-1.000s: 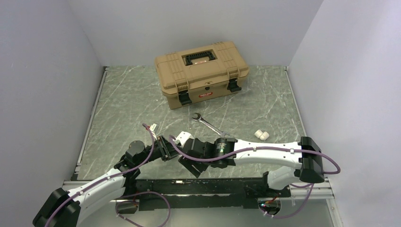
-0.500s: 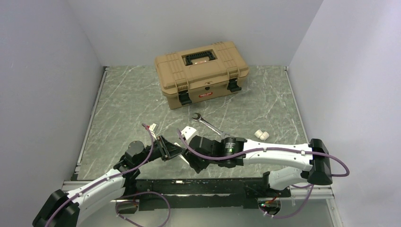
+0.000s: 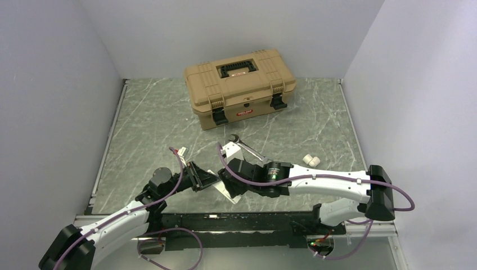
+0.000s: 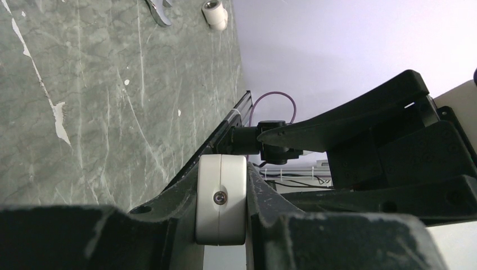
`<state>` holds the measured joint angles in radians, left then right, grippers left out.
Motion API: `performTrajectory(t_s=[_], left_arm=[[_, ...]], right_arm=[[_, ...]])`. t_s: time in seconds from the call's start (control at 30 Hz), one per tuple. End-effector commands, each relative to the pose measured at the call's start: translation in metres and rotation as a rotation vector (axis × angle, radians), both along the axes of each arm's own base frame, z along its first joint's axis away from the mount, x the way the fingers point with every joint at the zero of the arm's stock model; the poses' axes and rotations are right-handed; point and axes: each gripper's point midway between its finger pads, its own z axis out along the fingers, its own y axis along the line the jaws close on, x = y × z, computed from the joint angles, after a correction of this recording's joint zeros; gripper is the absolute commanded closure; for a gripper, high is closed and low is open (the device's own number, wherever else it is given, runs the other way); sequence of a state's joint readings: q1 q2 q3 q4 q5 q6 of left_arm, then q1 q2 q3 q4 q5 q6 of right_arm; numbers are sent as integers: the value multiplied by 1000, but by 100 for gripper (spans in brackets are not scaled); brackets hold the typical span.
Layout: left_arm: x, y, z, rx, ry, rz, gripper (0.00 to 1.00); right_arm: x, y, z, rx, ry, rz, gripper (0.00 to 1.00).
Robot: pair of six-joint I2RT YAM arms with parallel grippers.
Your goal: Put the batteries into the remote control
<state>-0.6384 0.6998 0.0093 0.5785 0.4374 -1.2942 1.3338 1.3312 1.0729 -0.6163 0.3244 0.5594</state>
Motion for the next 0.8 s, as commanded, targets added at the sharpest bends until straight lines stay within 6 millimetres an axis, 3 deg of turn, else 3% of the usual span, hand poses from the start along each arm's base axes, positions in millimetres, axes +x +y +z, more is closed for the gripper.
performTrajectory(t_s=[0.0,0.3,0.77], left_arm=[[-6,2,-5,-11,-23,-9,98],[-7,2,-5,-18,-23,-13,98],[-6,2,-3,-21,-26,-11,98]], right_arm=[[11,5,11,73,-18,-66,44],[5,14,6,63,9,-24,46],[2,5,-11,2,33,-29,47]])
